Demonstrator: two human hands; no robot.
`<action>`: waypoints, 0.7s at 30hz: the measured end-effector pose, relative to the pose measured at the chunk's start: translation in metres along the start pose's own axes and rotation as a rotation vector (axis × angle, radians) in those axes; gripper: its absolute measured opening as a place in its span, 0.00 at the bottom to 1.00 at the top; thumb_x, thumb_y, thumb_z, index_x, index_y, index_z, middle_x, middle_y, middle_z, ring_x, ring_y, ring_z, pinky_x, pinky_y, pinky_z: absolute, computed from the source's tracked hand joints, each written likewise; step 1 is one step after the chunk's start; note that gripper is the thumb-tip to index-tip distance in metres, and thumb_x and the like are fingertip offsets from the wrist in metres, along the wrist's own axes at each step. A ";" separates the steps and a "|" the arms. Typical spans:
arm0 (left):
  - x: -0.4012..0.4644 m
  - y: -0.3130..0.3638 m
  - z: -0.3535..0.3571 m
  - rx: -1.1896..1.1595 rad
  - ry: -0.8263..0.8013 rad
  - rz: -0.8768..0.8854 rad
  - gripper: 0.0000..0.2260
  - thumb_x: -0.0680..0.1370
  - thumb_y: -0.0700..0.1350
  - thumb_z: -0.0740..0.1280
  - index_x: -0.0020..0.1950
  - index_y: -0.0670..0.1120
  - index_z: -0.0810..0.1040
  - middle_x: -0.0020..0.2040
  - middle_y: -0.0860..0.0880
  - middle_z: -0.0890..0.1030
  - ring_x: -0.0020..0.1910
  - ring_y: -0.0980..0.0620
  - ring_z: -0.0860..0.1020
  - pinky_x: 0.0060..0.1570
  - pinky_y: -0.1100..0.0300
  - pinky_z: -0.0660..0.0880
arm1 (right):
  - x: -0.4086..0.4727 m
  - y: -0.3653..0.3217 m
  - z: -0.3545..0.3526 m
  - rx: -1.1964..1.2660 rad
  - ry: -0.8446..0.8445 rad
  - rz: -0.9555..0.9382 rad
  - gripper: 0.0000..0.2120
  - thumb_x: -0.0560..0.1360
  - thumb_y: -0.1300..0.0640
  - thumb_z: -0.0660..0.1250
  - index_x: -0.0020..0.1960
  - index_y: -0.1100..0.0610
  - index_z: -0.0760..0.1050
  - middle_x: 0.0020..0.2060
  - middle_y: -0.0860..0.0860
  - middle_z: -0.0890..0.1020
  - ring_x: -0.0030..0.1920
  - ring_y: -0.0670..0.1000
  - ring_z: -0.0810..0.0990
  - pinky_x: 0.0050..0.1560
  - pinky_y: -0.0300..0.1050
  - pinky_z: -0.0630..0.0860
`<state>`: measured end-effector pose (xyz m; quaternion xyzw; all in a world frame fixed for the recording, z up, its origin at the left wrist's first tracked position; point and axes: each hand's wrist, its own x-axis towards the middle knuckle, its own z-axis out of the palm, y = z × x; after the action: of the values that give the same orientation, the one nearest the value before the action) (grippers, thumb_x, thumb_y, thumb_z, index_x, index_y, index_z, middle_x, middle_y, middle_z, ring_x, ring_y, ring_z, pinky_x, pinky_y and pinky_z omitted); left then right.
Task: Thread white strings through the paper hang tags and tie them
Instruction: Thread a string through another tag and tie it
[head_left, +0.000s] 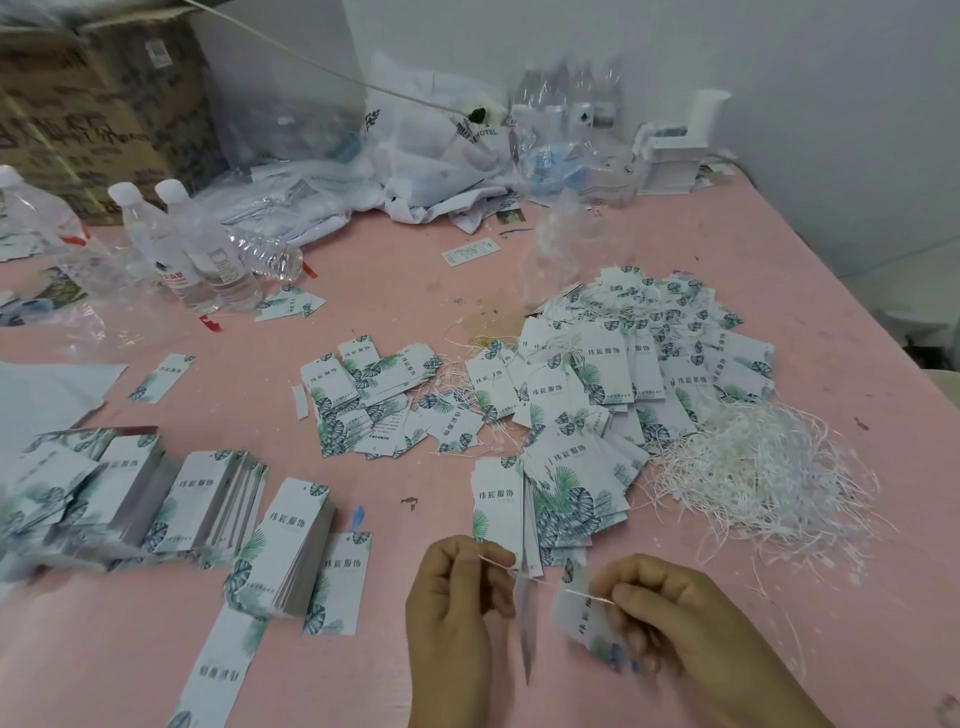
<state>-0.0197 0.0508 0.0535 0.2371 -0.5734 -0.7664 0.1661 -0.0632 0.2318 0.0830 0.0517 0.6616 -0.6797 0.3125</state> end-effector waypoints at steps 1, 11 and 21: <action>0.003 0.002 0.000 -0.085 0.021 -0.056 0.18 0.83 0.34 0.55 0.38 0.45 0.77 0.33 0.40 0.81 0.26 0.51 0.73 0.25 0.62 0.71 | 0.000 0.001 -0.001 0.065 0.004 0.010 0.12 0.76 0.71 0.64 0.41 0.62 0.84 0.28 0.58 0.77 0.25 0.49 0.72 0.22 0.37 0.68; 0.009 0.019 0.003 -0.341 0.055 -0.183 0.12 0.83 0.38 0.54 0.42 0.43 0.71 0.27 0.43 0.77 0.20 0.52 0.71 0.18 0.65 0.68 | -0.003 -0.006 -0.006 0.529 0.028 0.094 0.06 0.65 0.69 0.65 0.36 0.67 0.81 0.27 0.61 0.76 0.21 0.50 0.72 0.18 0.37 0.68; -0.002 0.020 0.008 -0.262 -0.016 -0.104 0.05 0.69 0.39 0.68 0.41 0.41 0.83 0.28 0.42 0.77 0.21 0.51 0.72 0.21 0.63 0.71 | -0.012 -0.015 -0.002 0.555 0.008 0.052 0.08 0.61 0.69 0.72 0.40 0.69 0.83 0.30 0.64 0.79 0.22 0.51 0.77 0.19 0.38 0.75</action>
<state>-0.0229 0.0526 0.0745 0.2366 -0.4569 -0.8441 0.1508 -0.0615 0.2365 0.1013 0.1547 0.4499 -0.8264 0.3012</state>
